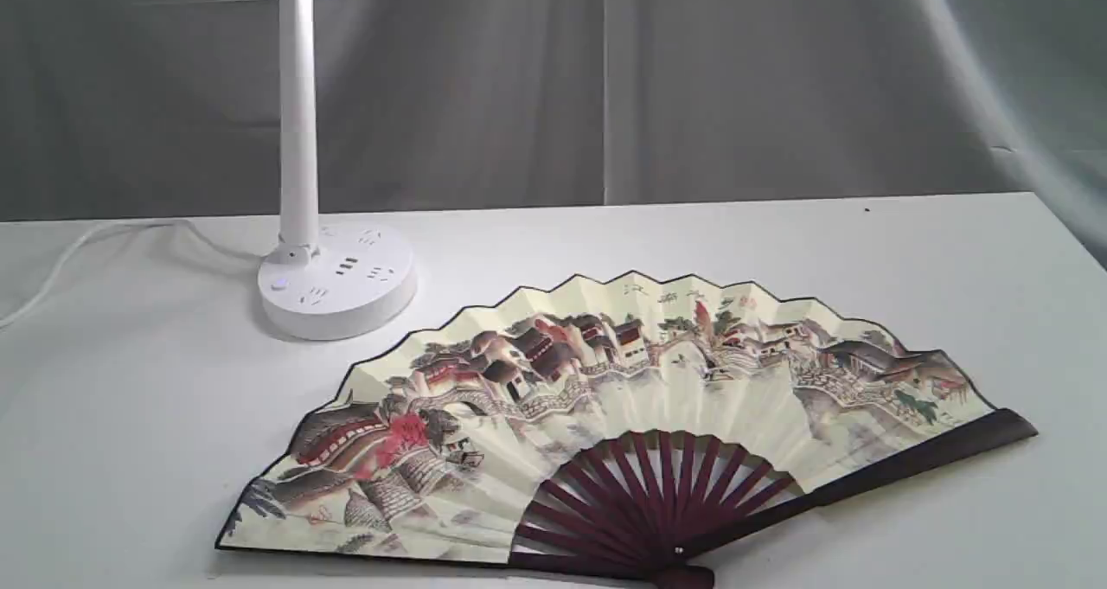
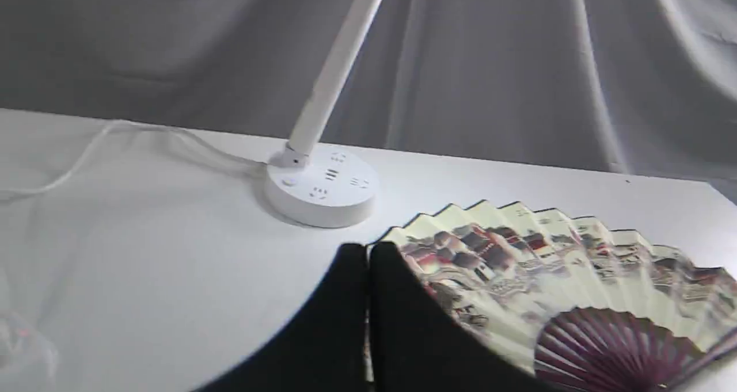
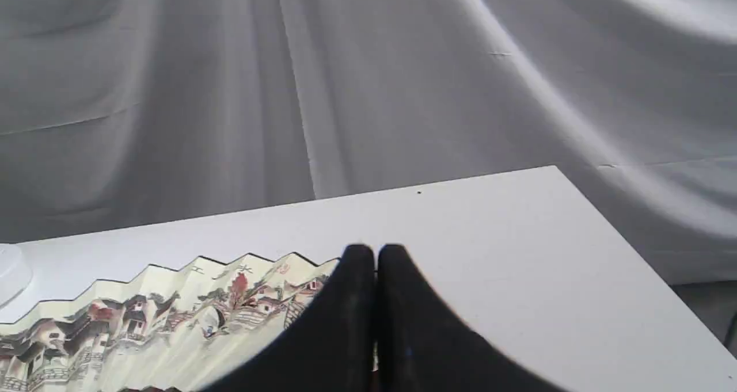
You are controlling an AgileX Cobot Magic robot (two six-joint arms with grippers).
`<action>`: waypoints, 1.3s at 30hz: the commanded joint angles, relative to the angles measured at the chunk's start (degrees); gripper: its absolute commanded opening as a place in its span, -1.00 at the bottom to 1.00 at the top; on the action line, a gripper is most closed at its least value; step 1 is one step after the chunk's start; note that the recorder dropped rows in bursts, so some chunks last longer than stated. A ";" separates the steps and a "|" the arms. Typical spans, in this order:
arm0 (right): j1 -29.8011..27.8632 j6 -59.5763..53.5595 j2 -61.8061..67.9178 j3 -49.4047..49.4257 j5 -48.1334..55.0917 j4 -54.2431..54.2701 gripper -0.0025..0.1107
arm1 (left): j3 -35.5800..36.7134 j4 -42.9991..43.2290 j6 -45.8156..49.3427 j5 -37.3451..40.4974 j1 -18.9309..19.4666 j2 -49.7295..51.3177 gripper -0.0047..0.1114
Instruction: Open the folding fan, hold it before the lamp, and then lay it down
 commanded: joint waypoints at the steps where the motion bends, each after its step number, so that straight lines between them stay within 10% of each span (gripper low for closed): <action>1: 0.04 0.02 -0.21 0.41 -0.67 0.24 -0.96 | 3.81 1.29 1.00 -9.42 -0.33 -0.24 -0.92; 20: 0.04 0.02 -0.21 0.41 -0.67 0.24 -0.96 | 9.16 1.19 2.70 -16.33 -0.65 -0.24 -0.92; 29: 0.04 0.02 -0.21 0.41 -0.67 0.24 -0.96 | 24.81 1.45 7.67 -37.44 -0.65 -0.24 -0.92; 39: 0.04 0.02 -0.21 0.41 -0.55 0.24 -0.96 | 27.95 0.29 8.62 -28.38 -0.65 -0.24 -0.92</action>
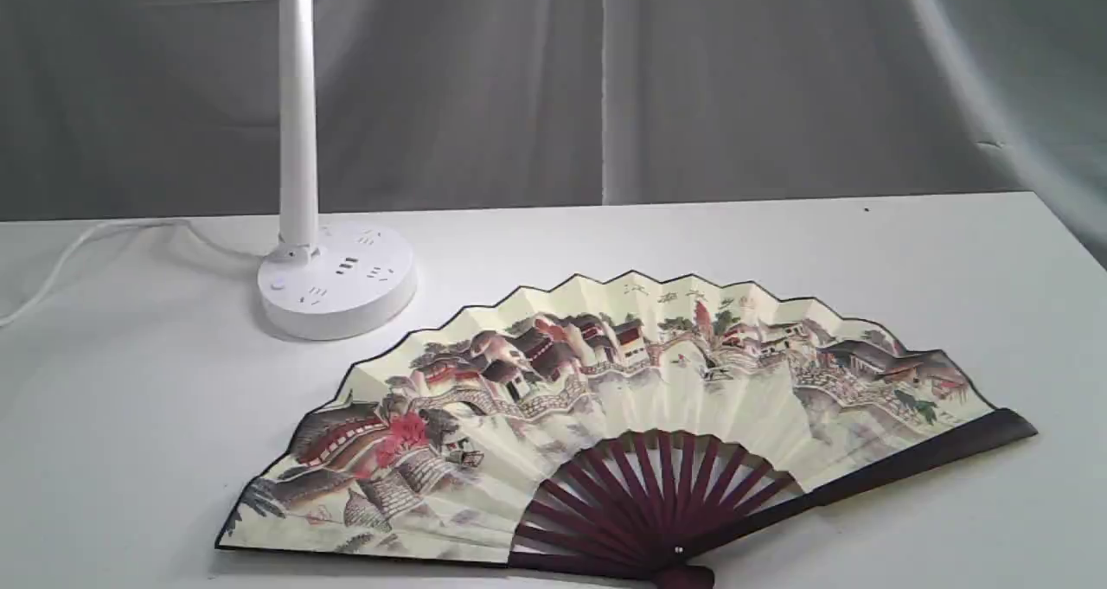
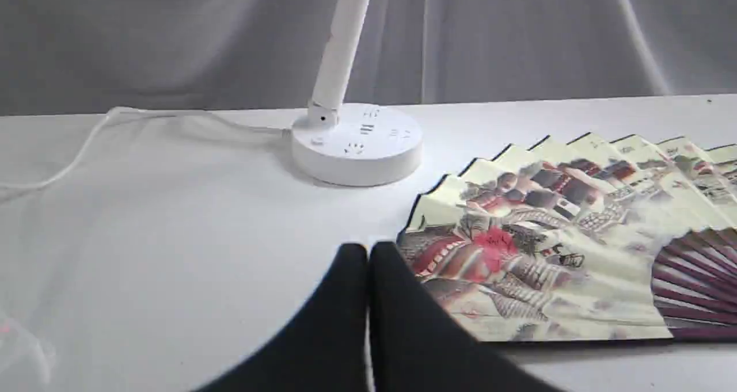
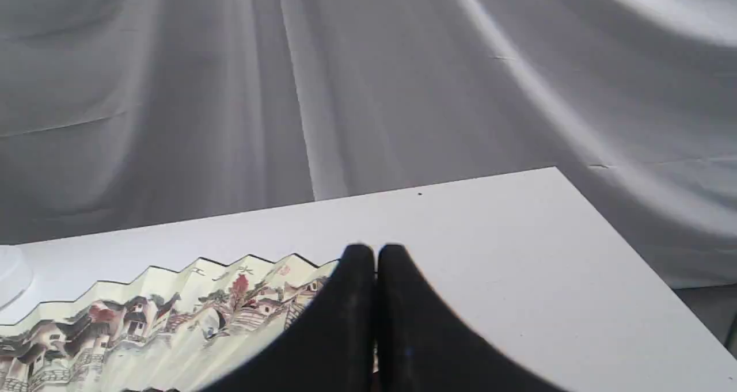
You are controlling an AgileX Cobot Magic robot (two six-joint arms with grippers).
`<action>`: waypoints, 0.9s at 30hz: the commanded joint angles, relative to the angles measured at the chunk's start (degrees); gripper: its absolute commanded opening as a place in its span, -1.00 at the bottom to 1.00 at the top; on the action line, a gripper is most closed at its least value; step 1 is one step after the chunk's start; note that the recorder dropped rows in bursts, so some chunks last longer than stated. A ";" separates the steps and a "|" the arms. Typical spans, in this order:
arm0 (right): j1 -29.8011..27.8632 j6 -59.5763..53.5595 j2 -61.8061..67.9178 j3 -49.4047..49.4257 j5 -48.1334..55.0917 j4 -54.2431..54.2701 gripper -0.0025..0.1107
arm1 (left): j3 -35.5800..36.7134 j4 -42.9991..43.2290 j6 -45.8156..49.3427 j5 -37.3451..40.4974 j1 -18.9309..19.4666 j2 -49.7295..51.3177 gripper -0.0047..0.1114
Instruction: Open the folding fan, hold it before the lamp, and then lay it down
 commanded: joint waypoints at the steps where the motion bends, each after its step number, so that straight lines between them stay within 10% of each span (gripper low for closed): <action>1: 0.04 0.02 -0.21 0.41 -0.42 0.13 -0.96 | 0.18 -2.02 0.24 -0.06 -0.30 -0.21 -0.92; 27: 0.04 0.02 -0.21 0.41 -0.42 0.13 -0.96 | 0.18 -4.24 0.24 -0.06 -0.30 -0.21 -0.92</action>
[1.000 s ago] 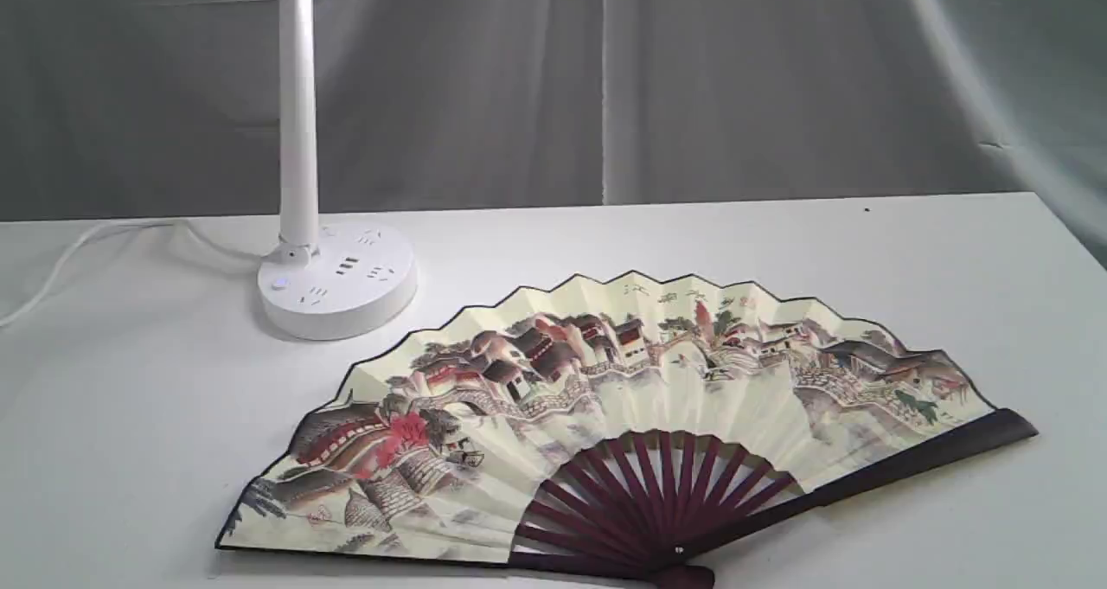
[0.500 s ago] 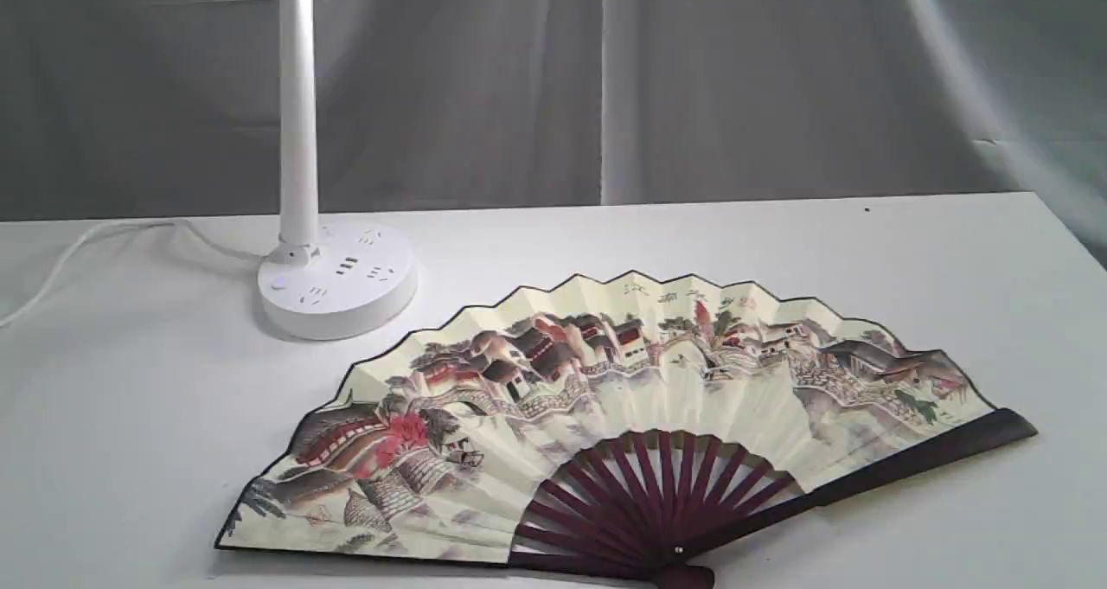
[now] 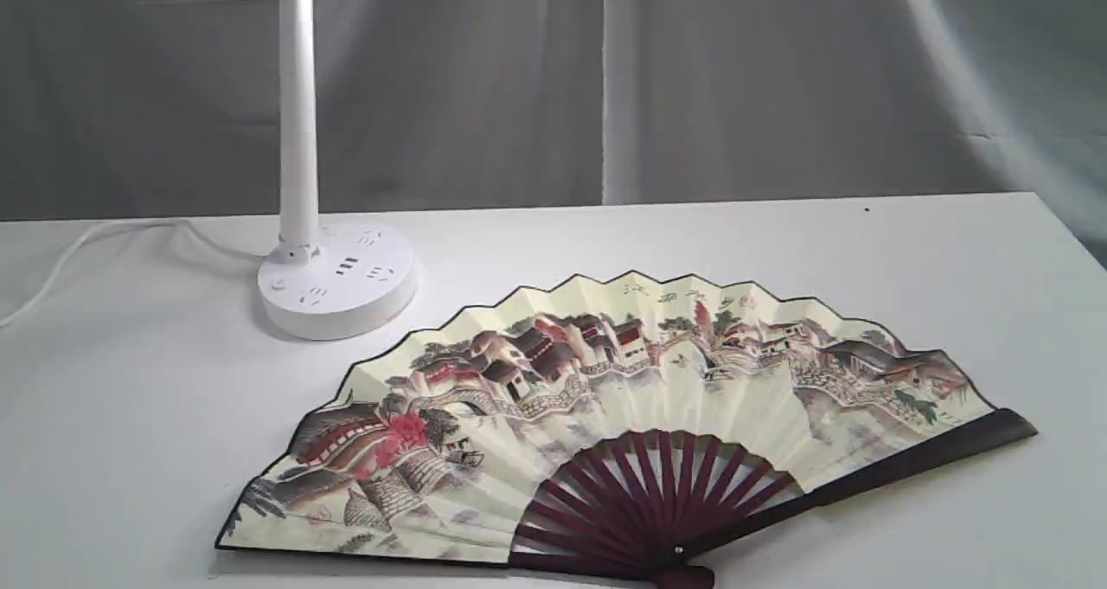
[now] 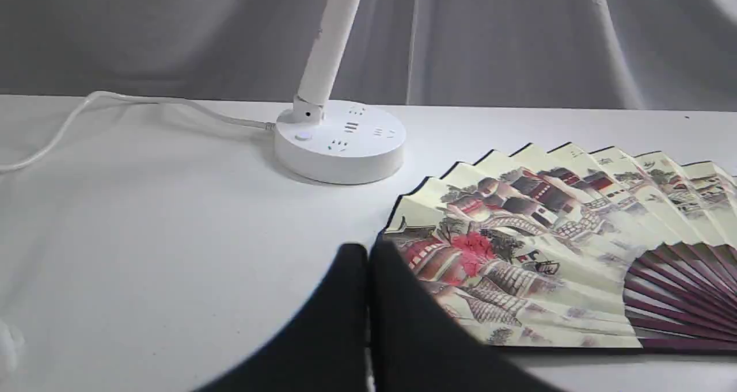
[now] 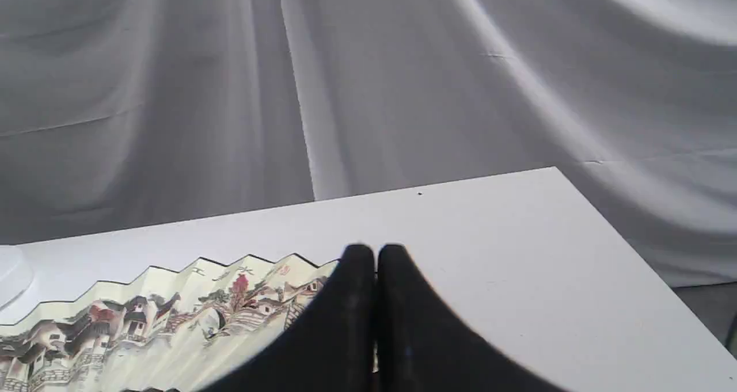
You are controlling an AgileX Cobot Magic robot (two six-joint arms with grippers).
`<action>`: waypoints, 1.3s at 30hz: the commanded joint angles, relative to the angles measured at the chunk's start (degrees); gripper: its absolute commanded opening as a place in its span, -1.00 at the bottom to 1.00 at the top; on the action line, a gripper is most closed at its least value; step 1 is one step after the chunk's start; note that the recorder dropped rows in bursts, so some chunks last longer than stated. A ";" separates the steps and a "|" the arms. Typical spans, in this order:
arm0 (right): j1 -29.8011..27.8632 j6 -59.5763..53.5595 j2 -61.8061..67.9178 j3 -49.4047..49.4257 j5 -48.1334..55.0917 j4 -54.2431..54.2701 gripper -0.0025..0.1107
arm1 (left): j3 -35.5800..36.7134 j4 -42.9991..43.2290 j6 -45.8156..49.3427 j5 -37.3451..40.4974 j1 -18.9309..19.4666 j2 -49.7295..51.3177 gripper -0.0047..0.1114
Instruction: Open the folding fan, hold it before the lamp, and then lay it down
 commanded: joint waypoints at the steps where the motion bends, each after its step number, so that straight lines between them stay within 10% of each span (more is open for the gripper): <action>1: 0.04 0.02 -0.21 0.41 -0.42 0.13 -0.96 | 0.18 -0.44 0.14 -0.09 -0.30 -0.21 -0.92; 39: 0.04 0.30 -0.21 1.56 10.50 -3.51 -0.96 | 0.18 -0.44 0.14 -0.09 -0.30 -0.21 -0.92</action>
